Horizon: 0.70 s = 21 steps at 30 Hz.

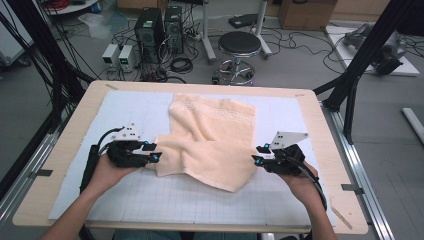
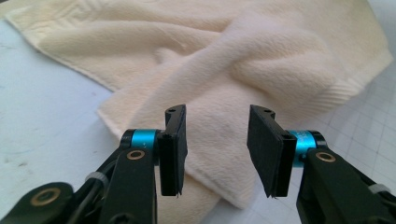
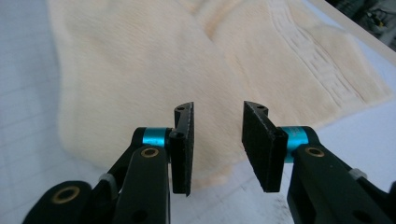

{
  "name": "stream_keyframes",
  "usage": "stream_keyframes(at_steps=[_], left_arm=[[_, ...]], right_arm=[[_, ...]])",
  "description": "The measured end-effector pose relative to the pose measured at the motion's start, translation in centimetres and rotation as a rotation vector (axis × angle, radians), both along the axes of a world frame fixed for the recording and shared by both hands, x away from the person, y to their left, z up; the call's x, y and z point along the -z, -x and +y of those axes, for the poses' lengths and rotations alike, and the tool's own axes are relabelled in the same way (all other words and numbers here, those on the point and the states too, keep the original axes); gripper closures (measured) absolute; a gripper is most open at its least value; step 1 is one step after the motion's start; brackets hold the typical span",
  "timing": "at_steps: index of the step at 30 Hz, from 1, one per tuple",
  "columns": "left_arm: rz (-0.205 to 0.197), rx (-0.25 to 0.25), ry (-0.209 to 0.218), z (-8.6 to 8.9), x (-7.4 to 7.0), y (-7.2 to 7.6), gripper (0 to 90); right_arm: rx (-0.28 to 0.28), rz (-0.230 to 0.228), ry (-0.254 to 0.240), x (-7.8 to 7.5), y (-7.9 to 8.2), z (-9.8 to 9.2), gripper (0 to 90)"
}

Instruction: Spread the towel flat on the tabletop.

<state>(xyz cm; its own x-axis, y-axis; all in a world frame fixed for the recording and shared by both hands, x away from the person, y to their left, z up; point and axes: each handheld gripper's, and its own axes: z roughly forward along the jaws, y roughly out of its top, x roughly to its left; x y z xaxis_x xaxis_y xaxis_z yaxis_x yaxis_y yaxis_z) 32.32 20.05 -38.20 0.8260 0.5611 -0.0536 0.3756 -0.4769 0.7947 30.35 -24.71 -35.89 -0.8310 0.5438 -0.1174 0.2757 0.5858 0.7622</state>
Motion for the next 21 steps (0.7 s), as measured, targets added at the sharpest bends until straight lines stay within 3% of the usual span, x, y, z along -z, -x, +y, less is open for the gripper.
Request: stream_keyframes(at_steps=[4,6,7,9,11,15,21], left_arm=[[0.03,0.015,-0.067,-1.8,1.6,-1.0,56.4],[0.037,0.017,-0.119,-2.8,2.7,-1.6,55.3],[0.047,0.019,-0.128,-3.2,3.2,-1.8,55.2],[0.027,0.014,-0.148,-3.7,4.0,-2.1,56.9],[0.009,-0.004,-0.137,-3.8,4.2,-2.2,62.4],[0.024,-0.011,-0.108,-3.0,4.0,-2.3,79.5],[0.007,-0.018,-0.072,-1.9,2.7,-1.4,84.4]], right_arm=[[-0.07,0.038,0.034,1.0,-0.6,1.7,61.0],[-0.083,0.077,0.048,2.4,-1.5,2.5,59.0],[-0.081,0.096,0.057,3.2,-1.9,2.9,58.7],[-0.083,0.125,0.063,4.8,-2.6,3.7,59.1],[-0.083,0.148,0.084,6.0,-3.3,4.2,63.1],[-0.075,0.147,0.044,6.4,-3.5,4.1,76.5],[-0.079,0.126,0.044,5.3,-2.8,3.7,81.8]])
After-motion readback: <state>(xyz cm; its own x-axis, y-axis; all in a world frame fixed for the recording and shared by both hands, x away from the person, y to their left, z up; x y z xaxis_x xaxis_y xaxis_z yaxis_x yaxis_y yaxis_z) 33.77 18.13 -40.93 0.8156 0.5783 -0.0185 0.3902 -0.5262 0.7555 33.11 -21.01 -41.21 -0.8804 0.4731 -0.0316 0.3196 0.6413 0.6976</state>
